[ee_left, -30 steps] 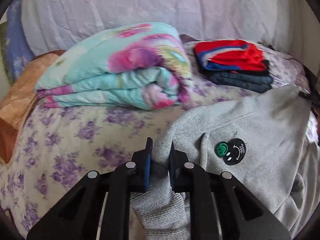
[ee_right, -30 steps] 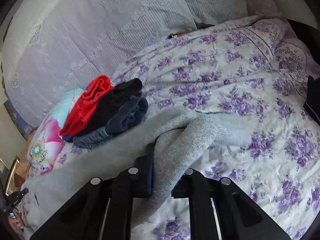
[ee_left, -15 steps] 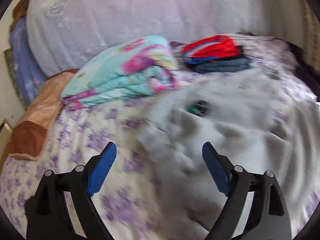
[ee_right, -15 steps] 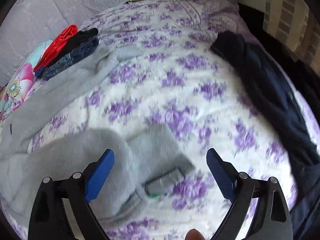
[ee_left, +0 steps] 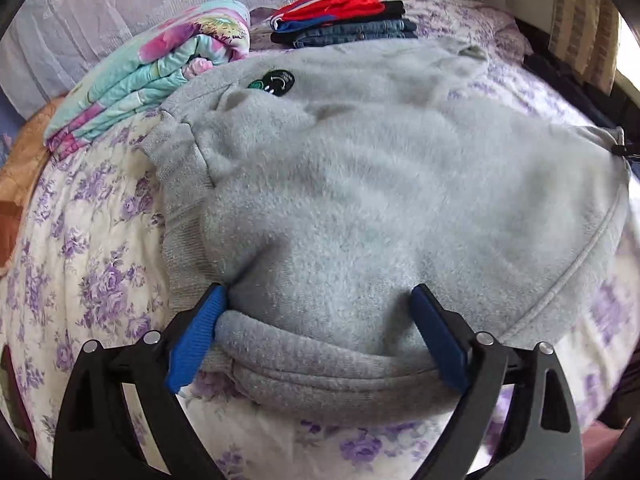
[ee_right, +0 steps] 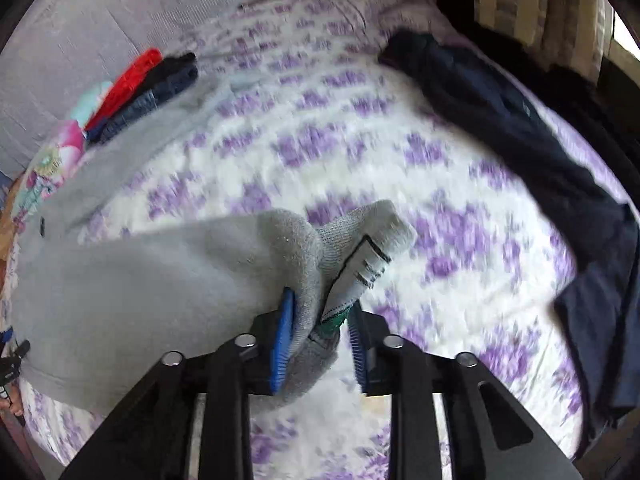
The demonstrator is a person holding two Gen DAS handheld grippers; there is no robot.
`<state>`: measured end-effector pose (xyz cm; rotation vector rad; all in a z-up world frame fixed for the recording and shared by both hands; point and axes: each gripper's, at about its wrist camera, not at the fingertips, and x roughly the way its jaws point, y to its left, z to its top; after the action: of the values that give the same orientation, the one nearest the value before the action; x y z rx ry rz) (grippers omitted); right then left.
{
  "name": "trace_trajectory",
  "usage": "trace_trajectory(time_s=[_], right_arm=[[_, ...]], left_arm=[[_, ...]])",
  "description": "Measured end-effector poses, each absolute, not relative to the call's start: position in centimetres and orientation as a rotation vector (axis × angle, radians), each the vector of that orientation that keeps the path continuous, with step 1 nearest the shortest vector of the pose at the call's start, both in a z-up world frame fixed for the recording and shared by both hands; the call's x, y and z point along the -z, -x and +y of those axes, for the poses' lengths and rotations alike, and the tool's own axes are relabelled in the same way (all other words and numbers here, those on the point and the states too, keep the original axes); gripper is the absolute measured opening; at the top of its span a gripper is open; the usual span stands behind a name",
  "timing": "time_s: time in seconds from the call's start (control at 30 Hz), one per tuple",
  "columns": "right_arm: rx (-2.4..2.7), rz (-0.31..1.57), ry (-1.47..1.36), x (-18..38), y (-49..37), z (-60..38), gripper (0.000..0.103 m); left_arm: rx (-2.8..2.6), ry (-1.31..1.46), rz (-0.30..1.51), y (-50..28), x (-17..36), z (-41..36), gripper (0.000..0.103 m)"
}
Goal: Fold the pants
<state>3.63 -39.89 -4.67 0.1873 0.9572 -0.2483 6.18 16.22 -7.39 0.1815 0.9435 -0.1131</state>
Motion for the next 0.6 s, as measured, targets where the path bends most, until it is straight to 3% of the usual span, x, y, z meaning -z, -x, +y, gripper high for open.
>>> trace_trajectory(time_s=[0.13, 0.2, 0.23, 0.27, 0.37, 0.53, 0.6], right_arm=[[0.322, 0.955, -0.129, 3.8, -3.4, -39.3, 0.075], [0.294, 0.848, -0.041, -0.2, -2.9, -36.4, 0.077], [0.256, 0.804, 0.015, -2.2, -3.3, -34.5, 0.083], [0.204, 0.745, 0.082, -4.1, -3.8, -32.1, 0.097], [-0.059, 0.589, 0.286, -8.1, -6.8, -24.1, 0.100], [-0.384, 0.787, 0.717, -4.0, -17.0, -10.9, 0.099], [-0.427, 0.817, 0.722, -3.3, -21.6, -7.6, 0.099]], left_arm=[[0.144, -0.205, 0.912, -5.2, 4.4, 16.9, 0.090], [0.130, -0.241, 0.816, -4.4, 1.0, 18.6, 0.092], [0.100, -0.278, 0.766, -4.3, -0.7, 19.6, 0.094], [0.084, -0.300, 0.732, -4.6, -1.9, 20.4, 0.098], [0.094, -0.314, 0.678, -7.2, -4.4, 22.8, 0.098], [0.190, -0.194, 0.768, -15.5, -3.9, 26.2, 0.098], [0.231, -0.164, 0.817, -18.9, -2.7, 27.0, 0.098]])
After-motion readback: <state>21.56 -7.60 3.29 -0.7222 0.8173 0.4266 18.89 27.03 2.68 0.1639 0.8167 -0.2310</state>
